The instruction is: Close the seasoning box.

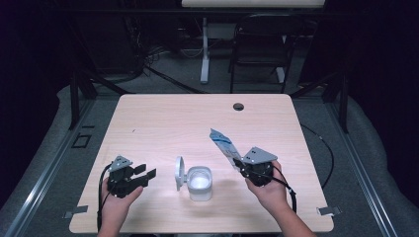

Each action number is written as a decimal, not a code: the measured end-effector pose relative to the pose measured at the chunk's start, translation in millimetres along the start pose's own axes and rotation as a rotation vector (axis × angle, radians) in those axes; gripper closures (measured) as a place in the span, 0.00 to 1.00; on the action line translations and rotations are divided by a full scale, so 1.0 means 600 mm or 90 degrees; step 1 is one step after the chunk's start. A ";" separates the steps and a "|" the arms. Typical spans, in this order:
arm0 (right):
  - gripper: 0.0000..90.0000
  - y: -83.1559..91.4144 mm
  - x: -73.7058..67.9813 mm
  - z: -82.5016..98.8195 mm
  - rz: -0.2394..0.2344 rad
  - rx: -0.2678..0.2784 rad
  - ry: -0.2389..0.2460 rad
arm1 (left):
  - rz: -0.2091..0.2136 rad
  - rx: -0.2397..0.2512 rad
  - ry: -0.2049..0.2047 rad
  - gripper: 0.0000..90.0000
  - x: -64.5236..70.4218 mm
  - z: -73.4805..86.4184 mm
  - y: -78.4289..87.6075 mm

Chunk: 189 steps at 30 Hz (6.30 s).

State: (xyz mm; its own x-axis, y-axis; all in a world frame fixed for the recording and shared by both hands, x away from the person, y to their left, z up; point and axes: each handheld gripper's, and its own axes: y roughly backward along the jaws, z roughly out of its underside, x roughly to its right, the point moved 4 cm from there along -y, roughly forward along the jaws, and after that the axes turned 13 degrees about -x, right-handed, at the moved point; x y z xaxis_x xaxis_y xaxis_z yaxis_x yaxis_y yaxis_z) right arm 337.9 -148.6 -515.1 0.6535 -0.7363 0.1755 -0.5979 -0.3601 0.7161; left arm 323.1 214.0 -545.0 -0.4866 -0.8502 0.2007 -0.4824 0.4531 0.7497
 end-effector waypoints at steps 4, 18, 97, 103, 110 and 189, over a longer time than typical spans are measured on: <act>0.94 -0.008 0.008 0.005 0.000 -0.001 -0.030 | 0.000 -0.001 0.002 0.56 -0.001 0.001 0.001; 0.94 -0.035 0.034 0.028 -0.001 -0.005 -0.125 | 0.002 -0.004 0.003 0.56 -0.002 0.002 -0.002; 0.91 -0.077 0.035 0.098 0.008 -0.021 -0.151 | 0.001 -0.006 0.003 0.56 0.001 0.003 -0.001; 0.89 -0.080 0.037 0.095 0.010 -0.023 -0.153 | 0.000 -0.006 0.004 0.56 0.000 0.003 -0.001; 0.82 -0.078 0.037 0.098 0.009 -0.021 -0.158 | 0.000 -0.007 0.003 0.56 0.000 0.003 -0.001; 0.50 0.004 -0.005 0.143 0.022 -0.018 -0.128 | -0.006 0.005 -0.002 0.56 0.006 0.001 0.011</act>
State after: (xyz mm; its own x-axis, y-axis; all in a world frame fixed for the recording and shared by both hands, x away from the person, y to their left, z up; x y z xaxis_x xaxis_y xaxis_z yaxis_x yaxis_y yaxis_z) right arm 294.7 -196.4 -571.9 0.5254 -0.8485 0.0634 -0.6032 -0.3189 0.7311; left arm 317.8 214.1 -539.9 -0.4845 -0.8534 0.1922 -0.4927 0.4478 0.7462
